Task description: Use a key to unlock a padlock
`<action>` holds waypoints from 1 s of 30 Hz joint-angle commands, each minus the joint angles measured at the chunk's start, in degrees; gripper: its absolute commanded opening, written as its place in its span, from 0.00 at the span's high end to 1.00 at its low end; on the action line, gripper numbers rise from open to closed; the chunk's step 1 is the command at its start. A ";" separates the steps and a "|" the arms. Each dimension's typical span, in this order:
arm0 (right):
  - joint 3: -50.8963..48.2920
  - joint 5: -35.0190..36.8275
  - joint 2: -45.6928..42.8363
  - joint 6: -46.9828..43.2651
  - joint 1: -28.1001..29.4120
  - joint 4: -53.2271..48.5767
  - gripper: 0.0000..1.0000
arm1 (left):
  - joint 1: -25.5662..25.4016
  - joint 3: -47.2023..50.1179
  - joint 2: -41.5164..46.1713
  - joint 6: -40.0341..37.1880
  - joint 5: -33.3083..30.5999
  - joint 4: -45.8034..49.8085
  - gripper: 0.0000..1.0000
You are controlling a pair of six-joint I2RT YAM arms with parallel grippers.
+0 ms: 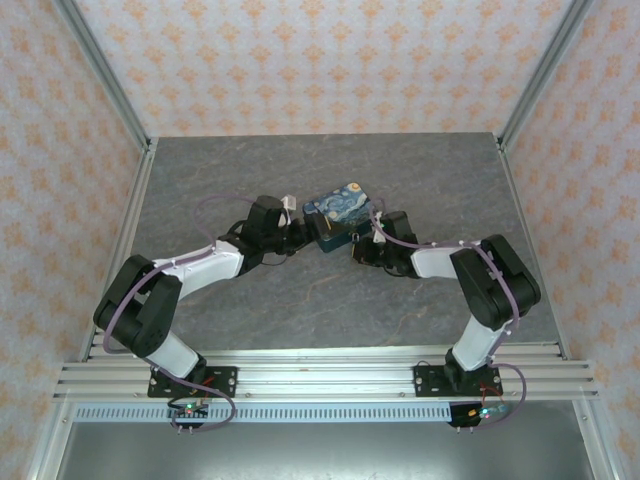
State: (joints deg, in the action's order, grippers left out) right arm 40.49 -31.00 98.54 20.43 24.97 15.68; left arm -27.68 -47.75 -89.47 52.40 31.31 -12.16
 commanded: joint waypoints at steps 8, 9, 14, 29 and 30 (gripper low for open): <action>-2.44 3.37 -0.76 4.73 0.32 2.84 1.00 | 0.79 -5.76 -0.75 -6.97 -4.99 9.08 0.15; -2.81 3.49 -0.81 5.51 0.09 3.39 1.00 | 0.78 -6.95 -1.13 -8.36 -5.97 11.28 0.15; -4.34 4.09 -0.74 9.02 -0.04 6.26 1.00 | 0.39 -12.54 -4.43 -13.10 -10.34 19.57 0.15; -6.21 4.92 -0.18 13.56 -0.09 10.22 1.00 | -2.92 -24.39 -16.80 -18.65 -23.76 31.59 0.15; -6.23 4.97 -0.19 13.84 -0.03 10.33 1.00 | -3.17 -24.59 -17.33 -18.73 -24.04 31.66 0.15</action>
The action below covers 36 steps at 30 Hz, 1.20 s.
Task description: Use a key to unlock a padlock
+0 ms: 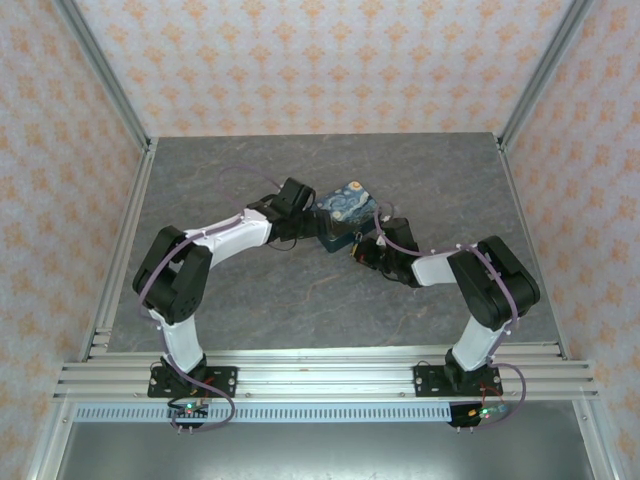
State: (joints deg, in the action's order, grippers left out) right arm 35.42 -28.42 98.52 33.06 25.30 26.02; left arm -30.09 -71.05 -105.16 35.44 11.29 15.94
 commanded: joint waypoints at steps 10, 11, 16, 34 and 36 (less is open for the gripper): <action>-0.88 6.04 -0.39 5.15 -0.60 1.75 1.00 | -2.08 0.28 -3.62 -0.99 -5.31 3.85 0.15; -0.79 6.74 -0.50 5.61 -0.76 1.77 1.00 | -2.15 0.49 -3.71 -0.93 -5.32 3.89 0.15; -0.22 8.34 0.09 8.04 -1.71 3.45 1.00 | -2.30 1.07 -3.91 -0.72 -4.93 3.49 0.15; 8.54 1.82 5.75 12.77 -10.22 5.43 1.00 | -2.32 -0.70 -8.69 -0.72 -2.94 4.84 0.17; 9.84 -0.22 6.08 11.95 -11.76 3.58 1.00 | -2.27 -1.29 -9.00 -0.64 -2.53 5.08 0.17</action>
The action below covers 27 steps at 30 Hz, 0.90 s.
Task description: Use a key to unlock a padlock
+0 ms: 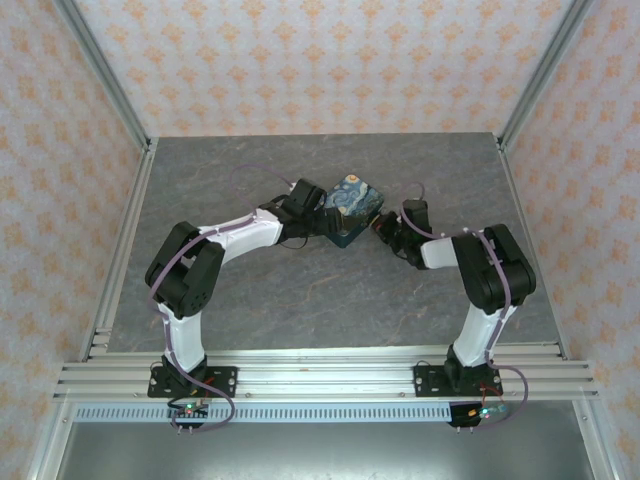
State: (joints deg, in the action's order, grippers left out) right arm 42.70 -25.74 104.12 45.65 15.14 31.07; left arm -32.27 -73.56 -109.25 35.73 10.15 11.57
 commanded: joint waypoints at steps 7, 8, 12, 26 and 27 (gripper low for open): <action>-2.11 -4.62 -3.83 -1.04 -3.27 -2.83 1.00 | -0.10 -0.09 -3.25 -0.99 0.29 9.71 0.16; -3.70 -4.90 -4.85 -0.61 -3.27 -2.43 1.00 | -0.07 -0.14 -2.58 -1.09 0.60 9.80 0.15; -10.03 -5.07 -9.69 0.81 -3.27 -2.59 1.00 | -0.14 -0.23 1.16 -1.14 2.01 10.35 0.13; -18.07 1.76 -40.87 -1.84 -3.45 -28.28 0.25 | 0.82 4.24 19.55 -0.39 1.11 14.49 0.08; -17.53 2.63 -43.51 -2.15 -3.58 -31.02 0.18 | 1.11 4.74 21.30 -0.39 0.33 15.27 0.07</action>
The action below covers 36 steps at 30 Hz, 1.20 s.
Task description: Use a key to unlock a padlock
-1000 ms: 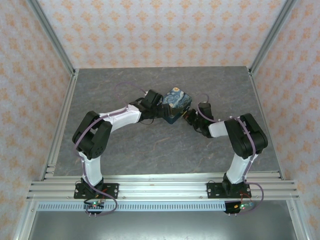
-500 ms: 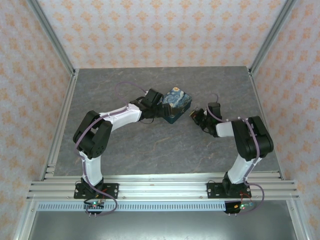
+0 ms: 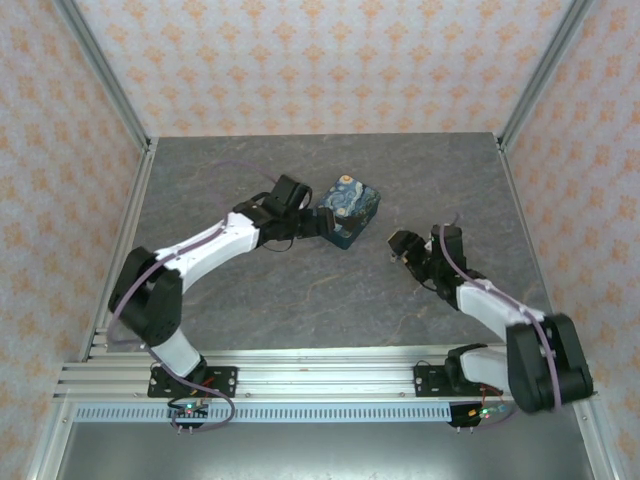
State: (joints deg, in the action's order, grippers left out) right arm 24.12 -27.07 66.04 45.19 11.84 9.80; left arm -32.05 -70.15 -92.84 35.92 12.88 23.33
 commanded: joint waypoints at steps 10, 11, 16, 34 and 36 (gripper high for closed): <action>15.43 26.13 -12.57 -12.33 -0.50 -30.03 0.01 | 5.53 7.91 23.52 -6.37 -27.80 7.01 0.00; 16.33 30.32 -12.28 -14.12 -0.50 -29.88 0.01 | 6.01 9.78 25.37 -8.42 -31.61 5.31 0.00; 16.03 48.56 -9.44 -24.85 -0.87 -22.36 0.01 | 7.68 20.34 31.37 -19.09 -47.34 -8.76 0.00; 0.64 50.89 13.24 -45.60 -4.21 26.68 0.01 | 22.86 38.76 19.05 -29.52 -38.99 -48.10 0.00; -3.28 47.88 16.47 -46.53 -5.22 37.20 0.01 | 25.20 38.42 18.52 -29.67 -34.37 -48.56 0.00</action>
State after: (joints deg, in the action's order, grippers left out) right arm 23.49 24.36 80.55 1.96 7.70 32.86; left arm -9.08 -31.59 -74.35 8.40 -26.20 -16.36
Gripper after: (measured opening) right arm 0.993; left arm 0.997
